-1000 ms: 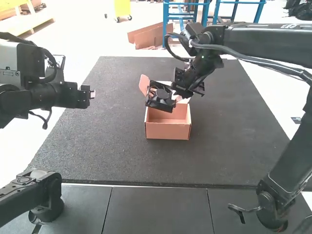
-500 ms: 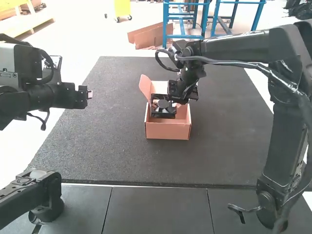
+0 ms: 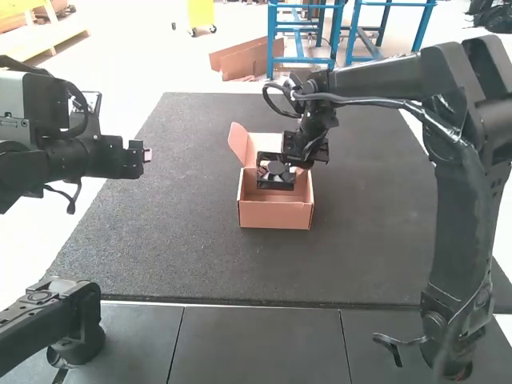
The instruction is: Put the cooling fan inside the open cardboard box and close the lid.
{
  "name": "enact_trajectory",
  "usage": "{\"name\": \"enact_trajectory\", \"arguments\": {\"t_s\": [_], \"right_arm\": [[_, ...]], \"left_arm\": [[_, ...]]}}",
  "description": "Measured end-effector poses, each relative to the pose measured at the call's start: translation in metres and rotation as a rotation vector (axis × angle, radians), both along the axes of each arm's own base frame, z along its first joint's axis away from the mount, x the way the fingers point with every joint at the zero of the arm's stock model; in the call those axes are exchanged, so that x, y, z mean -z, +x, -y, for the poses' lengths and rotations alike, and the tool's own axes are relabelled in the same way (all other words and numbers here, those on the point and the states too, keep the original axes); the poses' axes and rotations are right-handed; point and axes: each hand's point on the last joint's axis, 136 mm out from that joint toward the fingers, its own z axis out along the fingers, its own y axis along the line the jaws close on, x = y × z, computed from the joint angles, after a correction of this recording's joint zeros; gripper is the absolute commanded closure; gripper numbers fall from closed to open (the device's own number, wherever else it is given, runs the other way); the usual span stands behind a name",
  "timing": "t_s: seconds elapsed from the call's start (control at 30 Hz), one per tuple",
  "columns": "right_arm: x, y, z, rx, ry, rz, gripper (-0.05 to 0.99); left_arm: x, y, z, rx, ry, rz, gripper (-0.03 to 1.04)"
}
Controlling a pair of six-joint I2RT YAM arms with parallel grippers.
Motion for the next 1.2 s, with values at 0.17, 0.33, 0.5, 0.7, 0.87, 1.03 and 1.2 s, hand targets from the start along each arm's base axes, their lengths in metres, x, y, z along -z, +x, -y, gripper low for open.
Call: {"name": "enact_trajectory", "arguments": {"t_s": [0.17, 0.33, 0.5, 0.7, 0.87, 1.03, 1.2], "right_arm": [[0.011, -0.001, 0.001, -0.001, -0.015, -0.024, 0.94], [0.015, -0.002, 0.001, -0.015, -0.024, -0.029, 0.94], [0.021, -0.006, 0.000, -0.042, -0.026, -0.046, 0.83], [0.030, -0.016, 0.003, -0.061, -0.042, -0.102, 0.66], [0.026, -0.028, 0.002, -0.079, -0.031, -0.161, 0.13], [0.002, -0.034, -0.013, -0.108, 0.047, -0.202, 0.03], [-0.036, -0.032, -0.026, -0.142, 0.149, -0.152, 0.03]], "left_arm": [[0.000, 0.000, 0.000, 0.000, 0.000, 0.000, 0.04], [-0.002, 0.001, -0.002, -0.006, -0.001, 0.008, 0.04], [-0.003, 0.002, -0.005, -0.020, -0.002, 0.016, 0.04], [-0.004, 0.003, -0.005, -0.023, -0.002, 0.018, 0.04], [-0.007, 0.004, -0.005, -0.022, -0.003, 0.031, 0.04], [-0.011, 0.007, -0.005, -0.022, -0.005, 0.051, 0.04], [-0.008, 0.015, -0.003, -0.018, -0.004, 0.039, 0.04]]}}
